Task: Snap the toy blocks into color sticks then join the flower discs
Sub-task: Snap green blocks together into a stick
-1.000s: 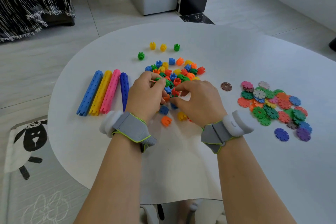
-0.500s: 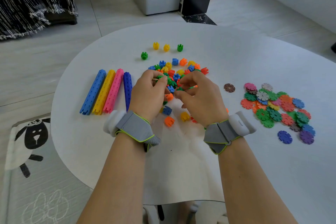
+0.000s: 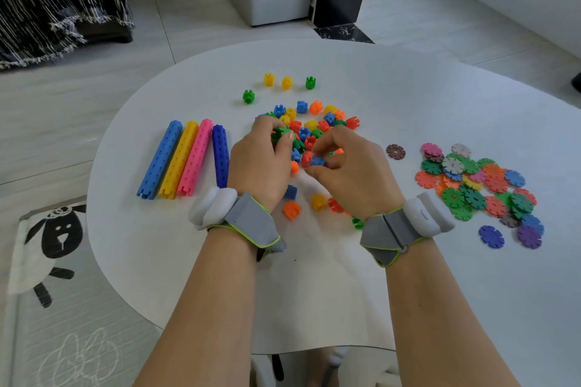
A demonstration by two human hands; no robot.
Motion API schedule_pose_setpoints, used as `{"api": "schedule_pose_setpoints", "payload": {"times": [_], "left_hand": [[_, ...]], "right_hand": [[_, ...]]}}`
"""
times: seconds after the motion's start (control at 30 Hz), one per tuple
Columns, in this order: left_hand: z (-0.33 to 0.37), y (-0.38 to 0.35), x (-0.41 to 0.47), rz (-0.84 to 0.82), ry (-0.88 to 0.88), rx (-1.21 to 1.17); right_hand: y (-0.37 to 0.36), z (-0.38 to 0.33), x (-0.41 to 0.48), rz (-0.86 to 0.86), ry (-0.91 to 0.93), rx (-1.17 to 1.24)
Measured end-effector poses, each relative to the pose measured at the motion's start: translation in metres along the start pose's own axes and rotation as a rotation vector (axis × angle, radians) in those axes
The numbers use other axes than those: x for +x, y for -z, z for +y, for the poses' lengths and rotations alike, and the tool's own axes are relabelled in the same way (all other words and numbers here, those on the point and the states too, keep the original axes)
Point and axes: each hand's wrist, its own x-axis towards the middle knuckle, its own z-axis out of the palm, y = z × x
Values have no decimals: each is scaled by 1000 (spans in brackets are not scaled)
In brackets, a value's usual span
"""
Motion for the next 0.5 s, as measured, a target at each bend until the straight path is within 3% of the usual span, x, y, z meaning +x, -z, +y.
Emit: {"api": "schedule_pose_setpoints", "payload": {"times": [0.17, 0.5], "left_hand": [[3, -6, -5, -99, -47, 190], [-5, 1, 2, 9, 69, -27]], "right_hand": [[1, 7, 2, 1, 33, -177], [-8, 13, 29, 136, -25, -263]]}}
